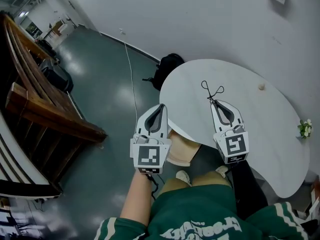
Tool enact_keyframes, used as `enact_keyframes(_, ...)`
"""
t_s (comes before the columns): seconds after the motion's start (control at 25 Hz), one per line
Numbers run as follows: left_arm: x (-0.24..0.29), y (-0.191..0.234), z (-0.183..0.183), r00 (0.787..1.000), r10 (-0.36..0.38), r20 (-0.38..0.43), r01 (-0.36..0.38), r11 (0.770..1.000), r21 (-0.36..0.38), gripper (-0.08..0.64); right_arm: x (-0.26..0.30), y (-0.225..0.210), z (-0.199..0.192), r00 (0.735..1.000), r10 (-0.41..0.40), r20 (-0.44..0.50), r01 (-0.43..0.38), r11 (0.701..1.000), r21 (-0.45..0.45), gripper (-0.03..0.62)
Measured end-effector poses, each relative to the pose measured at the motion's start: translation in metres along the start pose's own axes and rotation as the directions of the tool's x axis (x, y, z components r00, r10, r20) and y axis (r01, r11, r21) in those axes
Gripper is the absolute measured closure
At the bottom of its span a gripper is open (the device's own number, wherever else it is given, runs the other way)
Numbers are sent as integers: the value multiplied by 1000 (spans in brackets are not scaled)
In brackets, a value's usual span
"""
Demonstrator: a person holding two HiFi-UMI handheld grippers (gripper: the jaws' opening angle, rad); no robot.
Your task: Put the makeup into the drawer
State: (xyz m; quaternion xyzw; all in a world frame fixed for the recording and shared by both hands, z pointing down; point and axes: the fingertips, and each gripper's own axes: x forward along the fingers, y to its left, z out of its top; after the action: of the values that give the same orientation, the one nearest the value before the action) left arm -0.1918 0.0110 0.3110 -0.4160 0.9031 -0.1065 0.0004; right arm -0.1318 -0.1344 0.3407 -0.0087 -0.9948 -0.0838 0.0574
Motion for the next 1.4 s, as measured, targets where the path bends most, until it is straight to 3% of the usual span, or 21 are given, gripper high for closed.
enact_keyframes(0.32,-52,76,-35,991,128,-39,-129,992,-5,560,40,80,7,993,113,26,-111,991,-69,565)
enact_keyframes(0.56,-62,83,-49,987,150,-52,-152,988,-38,560,61,101,-8,982,187,-10,-187,980,-65,565)
enact_keyframes(0.72,-60,80,-59,987,145,-70,-150,987,-65,560,69,129,-36,956,285,-69,-290,954,-77,565)
enact_keyframes(1.0,-62,83,-88,978,166,-123,-181,976,-120,560,73,194,-108,859,463,-218,-486,872,-62,565)
enact_keyframes(1.24,-77,87,-115,960,212,-183,-234,966,-108,560,61,245,-184,733,577,-361,-619,785,-2,565)
enact_keyframes(1.4,-80,91,-125,951,232,-204,-257,961,-104,560,53,261,-239,652,603,-460,-655,753,60,565)
